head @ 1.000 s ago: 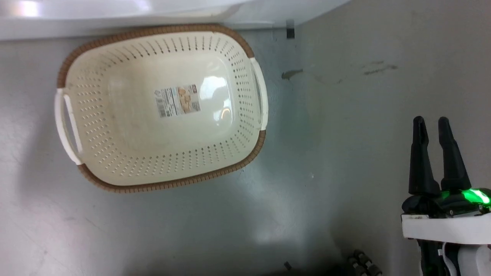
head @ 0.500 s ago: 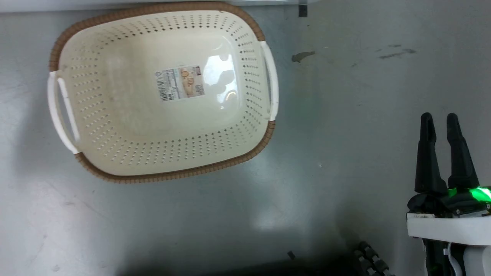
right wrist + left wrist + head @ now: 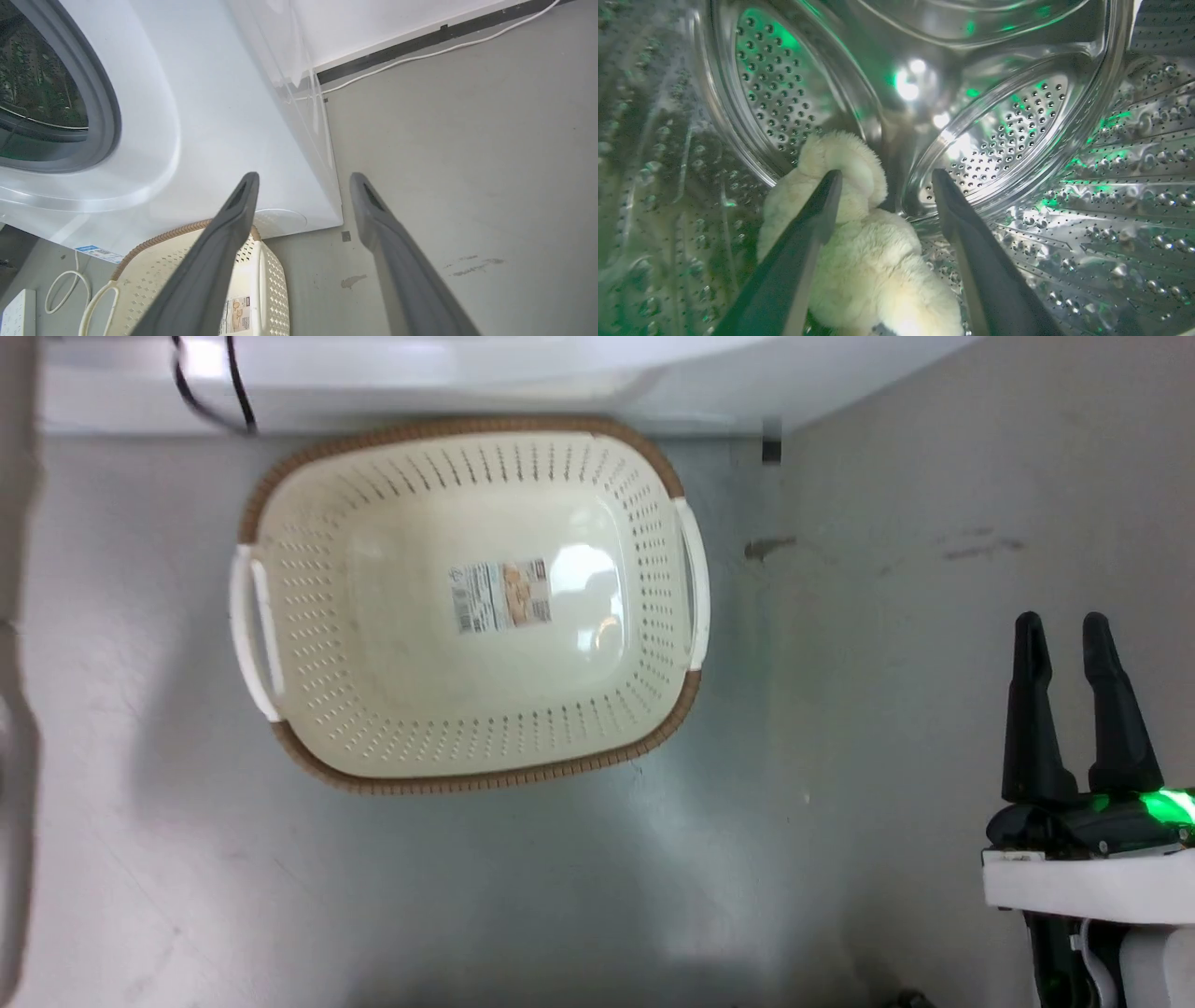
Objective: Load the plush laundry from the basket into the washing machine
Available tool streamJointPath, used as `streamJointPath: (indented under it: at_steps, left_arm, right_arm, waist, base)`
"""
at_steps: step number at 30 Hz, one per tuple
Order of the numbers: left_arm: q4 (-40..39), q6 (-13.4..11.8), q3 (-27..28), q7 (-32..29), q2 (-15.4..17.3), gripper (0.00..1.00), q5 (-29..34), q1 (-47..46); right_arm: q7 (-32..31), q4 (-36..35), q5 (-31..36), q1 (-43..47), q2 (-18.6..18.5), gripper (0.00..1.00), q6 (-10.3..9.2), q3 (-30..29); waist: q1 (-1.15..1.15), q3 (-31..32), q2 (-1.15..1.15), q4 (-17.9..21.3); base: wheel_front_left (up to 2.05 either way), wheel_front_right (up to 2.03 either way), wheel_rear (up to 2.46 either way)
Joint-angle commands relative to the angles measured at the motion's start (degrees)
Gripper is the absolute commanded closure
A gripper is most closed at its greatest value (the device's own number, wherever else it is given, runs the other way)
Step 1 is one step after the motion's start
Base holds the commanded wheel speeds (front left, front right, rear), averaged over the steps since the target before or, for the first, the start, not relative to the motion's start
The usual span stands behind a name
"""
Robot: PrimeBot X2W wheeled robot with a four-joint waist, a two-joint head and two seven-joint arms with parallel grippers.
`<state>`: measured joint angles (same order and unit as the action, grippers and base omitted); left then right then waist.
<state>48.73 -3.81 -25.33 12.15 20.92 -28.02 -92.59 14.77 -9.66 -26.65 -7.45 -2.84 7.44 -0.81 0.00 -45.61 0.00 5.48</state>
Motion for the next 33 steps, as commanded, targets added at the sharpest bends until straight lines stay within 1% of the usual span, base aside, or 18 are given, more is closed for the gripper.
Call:
streamJointPath:
  at_steps: [1,5,11,17,21,22,23,27,29,30,31,32,33]
  left_arm:
    - [0.5,0.7,0.0,0.8,-0.2,0.00,-0.3,2.0]
    - [1.3,1.7,0.9,2.1,-1.3,0.00,-2.1,6.8]
    - [2.0,3.1,1.7,2.7,-3.4,0.00,-3.9,15.1]
    - [2.2,3.8,1.0,2.8,-5.5,0.00,-4.3,23.4]
    - [2.2,3.9,0.8,2.8,-6.7,0.00,-4.7,28.9]
    - [2.2,3.9,0.8,2.8,-6.7,0.00,-4.7,28.9]
    - [2.1,3.9,0.5,2.8,-7.2,0.00,-4.7,31.6]
    - [1.1,3.7,0.3,2.8,-8.2,0.00,-4.9,36.9]
    - [0.4,3.7,0.2,2.8,-8.3,0.00,-5.0,39.6]
    - [0.4,3.7,0.2,2.8,-8.3,0.00,-5.0,39.6]
    - [-0.1,3.7,0.0,2.8,-8.0,0.00,-5.0,42.3]
    - [-0.1,3.7,0.0,2.8,-8.0,0.00,-5.0,42.3]
    - [-0.7,3.7,-0.1,2.8,-7.8,0.00,-5.3,45.1]
  right_arm:
    - [0.2,0.4,0.8,-1.1,0.0,0.00,0.05,-0.1]
    - [0.2,1.5,1.0,-1.2,0.0,0.00,0.05,-0.8]
    - [0.2,3.4,3.2,0.0,0.0,0.00,0.05,-1.3]
    - [0.1,5.5,10.8,1.9,0.0,0.00,0.05,-1.1]
    - [-0.2,6.6,12.5,3.1,0.0,0.00,0.05,-1.4]
    - [-0.2,6.6,12.5,3.1,0.0,0.00,0.05,-1.4]
    - [-0.5,7.1,13.4,4.0,0.0,0.00,0.05,-1.5]
    - [-1.5,7.9,15.5,6.2,0.0,0.00,0.05,-1.8]
    - [-2.0,8.3,16.2,7.2,0.0,0.00,0.05,-2.0]
    - [-2.0,8.3,16.2,7.2,0.0,0.00,0.05,-2.0]
    - [-2.5,8.6,17.1,8.1,0.0,0.00,0.05,-2.2]
    - [-2.5,8.6,17.1,8.1,0.0,0.00,0.05,-2.2]
    - [-2.9,9.1,17.3,9.0,0.0,0.00,0.05,-2.4]
  waist:
    - [0.00,3.6,0.00,-0.8]
    - [0.00,7.8,0.00,-1.4]
    - [0.00,15.0,0.00,-2.6]
    - [0.00,22.6,0.00,-3.5]
    - [0.00,27.5,0.00,-4.1]
    - [0.00,27.5,0.00,-4.1]
    - [0.00,30.0,0.00,-4.5]
    - [0.00,34.6,0.00,-5.2]
    - [0.00,36.9,0.00,-5.4]
    - [0.00,36.9,0.00,-5.4]
    - [0.00,39.0,0.00,-5.5]
    - [0.00,39.0,0.00,-5.5]
    - [0.00,41.0,0.00,-5.7]
  base:
    - [0.00,0.00,0.00]
    - [0.00,0.00,0.00]
    - [0.00,0.00,0.00]
    - [0.00,0.00,0.00]
    - [0.00,0.00,0.00]
    - [0.00,0.00,0.00]
    - [0.00,0.00,0.00]
    - [0.00,0.00,0.00]
    - [0.00,0.00,0.00]
    - [0.00,0.00,0.00]
    - [0.00,0.00,0.00]
    - [0.00,0.00,0.00]
    - [0.00,0.00,0.00]
